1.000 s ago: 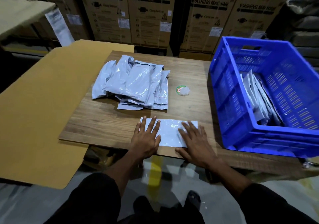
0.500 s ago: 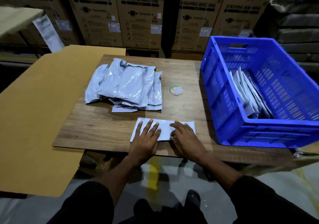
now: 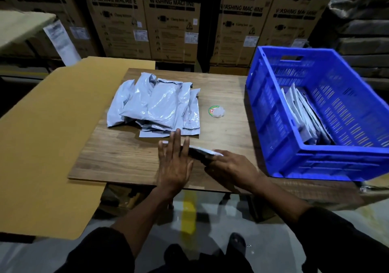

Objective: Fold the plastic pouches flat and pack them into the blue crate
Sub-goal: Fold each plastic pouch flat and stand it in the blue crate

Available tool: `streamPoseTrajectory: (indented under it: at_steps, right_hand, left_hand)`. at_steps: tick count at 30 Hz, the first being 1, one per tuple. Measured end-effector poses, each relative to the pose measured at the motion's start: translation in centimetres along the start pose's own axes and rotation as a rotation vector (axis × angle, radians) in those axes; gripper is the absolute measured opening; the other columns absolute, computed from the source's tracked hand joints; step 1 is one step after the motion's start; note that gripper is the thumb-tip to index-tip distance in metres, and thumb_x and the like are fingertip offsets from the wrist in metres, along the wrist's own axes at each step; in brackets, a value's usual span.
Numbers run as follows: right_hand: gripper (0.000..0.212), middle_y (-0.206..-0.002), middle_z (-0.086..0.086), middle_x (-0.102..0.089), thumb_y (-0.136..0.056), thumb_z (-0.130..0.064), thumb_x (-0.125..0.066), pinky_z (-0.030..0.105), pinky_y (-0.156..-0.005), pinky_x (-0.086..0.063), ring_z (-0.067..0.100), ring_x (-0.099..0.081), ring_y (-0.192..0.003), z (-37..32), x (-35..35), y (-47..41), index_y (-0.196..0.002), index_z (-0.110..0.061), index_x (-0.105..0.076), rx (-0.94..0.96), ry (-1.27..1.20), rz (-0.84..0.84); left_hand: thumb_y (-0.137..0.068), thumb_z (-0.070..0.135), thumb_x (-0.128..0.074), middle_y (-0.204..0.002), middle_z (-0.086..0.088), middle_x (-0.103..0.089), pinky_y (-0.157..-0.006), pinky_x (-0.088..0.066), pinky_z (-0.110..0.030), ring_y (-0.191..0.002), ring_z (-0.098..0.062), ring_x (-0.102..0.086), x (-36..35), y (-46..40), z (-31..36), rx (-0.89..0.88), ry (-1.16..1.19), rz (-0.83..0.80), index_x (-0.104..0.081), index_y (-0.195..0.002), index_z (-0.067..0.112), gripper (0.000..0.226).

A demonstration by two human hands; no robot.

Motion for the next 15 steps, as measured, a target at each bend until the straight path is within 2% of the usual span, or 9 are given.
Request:
streamPoseTrajectory:
  at_steps: [3, 5, 8, 10, 12, 13, 14, 15]
  right_hand:
    - [0.032, -0.101, -0.006, -0.077, -0.077, -0.004, -0.060, 0.041, -0.072, -0.060, 0.016, -0.074, -0.091, 1.8, 1.0, -0.6, -0.094, -0.026, -0.075, -0.280, -0.378, 0.088]
    - [0.041, -0.087, -0.005, -0.078, -0.073, 0.005, -0.055, 0.049, -0.075, -0.059, 0.021, -0.075, -0.084, 3.4, 0.7, -0.8, -0.080, -0.028, -0.079, -0.520, -0.630, 0.054]
    - [0.027, -0.079, 0.005, -0.077, -0.070, -0.004, -0.056, 0.052, -0.081, -0.055, 0.038, -0.070, -0.084, 4.4, 0.3, -1.3, -0.070, -0.020, -0.078, -0.689, -0.809, -0.124]
    - [0.026, -0.080, 0.004, -0.077, -0.072, -0.001, -0.057, 0.049, -0.084, -0.056, 0.032, -0.071, -0.084, 5.1, 0.1, -1.8, -0.073, -0.016, -0.078, -0.691, -0.715, -0.236]
    - [0.028, -0.092, 0.001, -0.077, -0.077, -0.002, -0.058, 0.040, -0.087, -0.054, 0.023, -0.070, -0.091, 5.5, -0.2, -2.3, -0.089, -0.017, -0.079, -0.634, -0.368, -0.333]
    - [0.030, -0.100, 0.001, -0.076, -0.080, -0.007, -0.057, 0.037, -0.089, -0.051, 0.024, -0.068, -0.097, 5.3, -0.2, -2.6, -0.098, -0.019, -0.077, -0.604, -0.162, -0.315]
    - [0.034, -0.106, 0.003, -0.075, -0.080, -0.012, -0.055, 0.036, -0.090, -0.050, 0.026, -0.067, -0.103, 4.8, -0.3, -2.7, -0.106, -0.019, -0.075, -0.595, -0.058, -0.244]
    - [0.039, -0.110, 0.006, -0.074, -0.080, -0.016, -0.051, 0.037, -0.092, -0.049, 0.029, -0.066, -0.105, 3.8, -0.6, -2.5, -0.112, -0.017, -0.073, -0.602, -0.067, -0.161]
  left_hand:
    - [-0.100, 0.028, -0.046, -0.166, -0.025, -0.016, -0.122, -0.019, -0.062, -0.154, -0.041, -0.014, 1.2, 0.3, 0.4, -0.120, 0.150, 0.063, -0.021, -0.159, 0.001, 0.070]
    - [-0.102, 0.028, -0.042, -0.167, -0.020, -0.016, -0.121, -0.023, -0.060, -0.155, -0.037, -0.014, 0.5, 0.3, 0.8, -0.208, 0.228, -0.009, -0.024, -0.159, 0.003, 0.065]
    - [-0.106, 0.039, -0.033, -0.169, -0.013, -0.013, -0.121, -0.026, -0.055, -0.157, -0.031, -0.011, -2.3, 0.6, 1.5, -0.235, 0.217, -0.205, -0.023, -0.161, 0.009, 0.063]
    - [-0.105, 0.049, -0.025, -0.170, -0.010, -0.010, -0.120, -0.028, -0.055, -0.156, -0.031, -0.012, -4.5, 1.5, 1.6, -0.192, 0.188, -0.348, -0.024, -0.162, 0.017, 0.065]
    - [-0.105, 0.055, -0.017, -0.168, -0.012, -0.018, -0.115, -0.035, -0.057, -0.154, -0.034, -0.022, -5.6, 2.4, 1.4, -0.148, 0.145, -0.421, -0.032, -0.159, 0.019, 0.067]
    - [-0.106, 0.056, -0.013, -0.165, -0.014, -0.026, -0.112, -0.039, -0.058, -0.151, -0.036, -0.030, -5.9, 2.8, 1.3, -0.131, 0.117, -0.423, -0.038, -0.156, 0.018, 0.068]
    - [-0.107, 0.055, -0.011, -0.162, -0.015, -0.033, -0.110, -0.041, -0.058, -0.147, -0.037, -0.036, -6.0, 3.0, 1.3, -0.111, 0.096, -0.412, -0.044, -0.153, 0.017, 0.069]
    - [-0.107, 0.054, -0.010, -0.160, -0.016, -0.038, -0.111, -0.041, -0.058, -0.145, -0.038, -0.040, -5.9, 3.1, 1.4, -0.085, 0.093, -0.389, -0.048, -0.151, 0.016, 0.069]
Point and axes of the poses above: each hand's wrist, its own y-axis away from the middle knuckle, its own x-axis out of the back of the hand, z = x × y, the point moved 6 cm from there along -y, towards the middle knuckle
